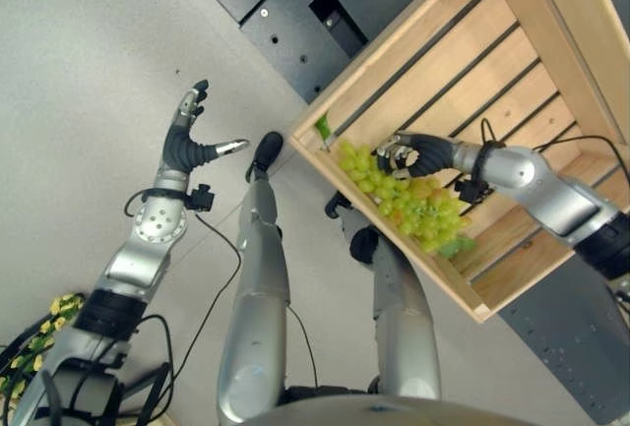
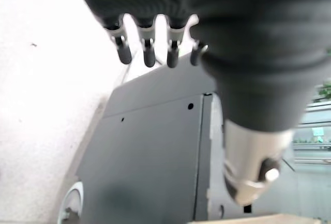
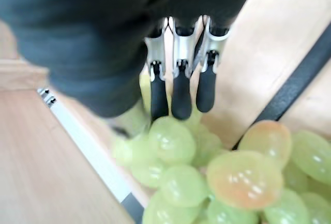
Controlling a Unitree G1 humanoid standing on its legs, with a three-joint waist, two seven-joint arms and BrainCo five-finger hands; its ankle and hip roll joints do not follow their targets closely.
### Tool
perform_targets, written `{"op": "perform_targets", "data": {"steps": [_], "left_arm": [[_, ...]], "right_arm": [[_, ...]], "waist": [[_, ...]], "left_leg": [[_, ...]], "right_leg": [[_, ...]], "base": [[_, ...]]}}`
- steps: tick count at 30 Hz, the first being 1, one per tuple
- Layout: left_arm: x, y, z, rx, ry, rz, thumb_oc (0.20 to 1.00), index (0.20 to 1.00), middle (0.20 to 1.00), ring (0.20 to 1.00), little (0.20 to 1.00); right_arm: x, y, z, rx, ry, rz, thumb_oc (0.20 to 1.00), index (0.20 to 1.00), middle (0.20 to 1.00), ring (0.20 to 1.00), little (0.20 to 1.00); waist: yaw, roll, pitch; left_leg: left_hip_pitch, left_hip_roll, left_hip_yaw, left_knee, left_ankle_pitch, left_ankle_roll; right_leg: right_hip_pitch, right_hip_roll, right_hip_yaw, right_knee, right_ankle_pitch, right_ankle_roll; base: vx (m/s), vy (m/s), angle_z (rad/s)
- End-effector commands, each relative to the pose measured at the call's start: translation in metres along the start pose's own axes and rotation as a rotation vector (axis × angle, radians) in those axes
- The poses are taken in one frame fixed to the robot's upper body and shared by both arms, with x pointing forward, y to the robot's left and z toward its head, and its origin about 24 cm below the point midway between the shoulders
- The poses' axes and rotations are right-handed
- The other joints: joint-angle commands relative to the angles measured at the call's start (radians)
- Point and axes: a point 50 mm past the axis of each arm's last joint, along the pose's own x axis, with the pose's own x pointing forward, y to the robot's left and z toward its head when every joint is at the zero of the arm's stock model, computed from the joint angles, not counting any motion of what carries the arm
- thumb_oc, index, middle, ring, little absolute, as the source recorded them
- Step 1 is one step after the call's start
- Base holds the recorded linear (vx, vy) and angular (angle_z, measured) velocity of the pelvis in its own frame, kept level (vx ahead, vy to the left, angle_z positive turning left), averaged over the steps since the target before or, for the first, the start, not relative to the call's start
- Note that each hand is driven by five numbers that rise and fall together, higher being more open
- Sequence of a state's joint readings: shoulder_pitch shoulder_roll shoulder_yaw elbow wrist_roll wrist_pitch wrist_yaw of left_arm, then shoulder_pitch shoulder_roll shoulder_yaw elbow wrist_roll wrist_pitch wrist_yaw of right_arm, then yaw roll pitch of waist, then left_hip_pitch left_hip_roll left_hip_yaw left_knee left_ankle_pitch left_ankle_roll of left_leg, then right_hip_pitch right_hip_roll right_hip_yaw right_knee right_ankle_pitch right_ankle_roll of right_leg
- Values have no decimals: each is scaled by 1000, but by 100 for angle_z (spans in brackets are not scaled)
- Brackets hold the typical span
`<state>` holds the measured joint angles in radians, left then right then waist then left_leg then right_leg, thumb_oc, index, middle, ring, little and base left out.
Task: Pick up the fruits from the basket on one side to the basket on the other side
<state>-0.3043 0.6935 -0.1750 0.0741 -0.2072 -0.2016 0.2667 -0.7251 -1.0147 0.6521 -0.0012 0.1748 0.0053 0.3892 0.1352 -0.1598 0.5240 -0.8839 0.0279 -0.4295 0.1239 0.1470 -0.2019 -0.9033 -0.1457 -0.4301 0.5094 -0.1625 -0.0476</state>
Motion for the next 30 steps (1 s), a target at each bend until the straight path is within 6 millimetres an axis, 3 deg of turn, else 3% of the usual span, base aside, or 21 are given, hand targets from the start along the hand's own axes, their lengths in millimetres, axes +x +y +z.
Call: {"op": "perform_targets", "data": {"steps": [1,14,21,30], "left_arm": [[-3,-3,18,1,-106,3,1000,1000,1000,1000,1000],[-5,-2,18,-1,-106,-2,1000,1000,1000,1000,1000],[-7,-3,17,-4,-99,-17,1000,1000,1000,1000,1000],[-6,-2,20,-3,-116,-18,1000,1000,1000,1000,1000]], "right_arm": [[-4,13,12,-17,-79,62,1000,1000,1000,1000,1000],[-12,-5,13,-101,-44,22,1000,1000,1000,1000,1000],[-26,-16,4,-132,24,7,1000,1000,1000,1000,1000],[-26,-11,2,-109,19,36,1000,1000,1000,1000,1000]], "waist": [[-23,38,-4],[-35,19,-4],[-43,13,-4],[-45,7,-4]], "left_leg": [[52,-20,15,-85,27,61],[75,-13,31,-84,19,64],[81,-15,38,-68,8,64],[83,-15,46,-66,4,67]], "right_leg": [[97,33,-6,-63,-75,127],[128,42,18,-118,-40,136],[132,39,25,-104,-46,137],[140,38,27,-114,-42,142]], "base": [[0,0,0],[-13,15,-2],[8,5,-2],[0,0,0]]}}
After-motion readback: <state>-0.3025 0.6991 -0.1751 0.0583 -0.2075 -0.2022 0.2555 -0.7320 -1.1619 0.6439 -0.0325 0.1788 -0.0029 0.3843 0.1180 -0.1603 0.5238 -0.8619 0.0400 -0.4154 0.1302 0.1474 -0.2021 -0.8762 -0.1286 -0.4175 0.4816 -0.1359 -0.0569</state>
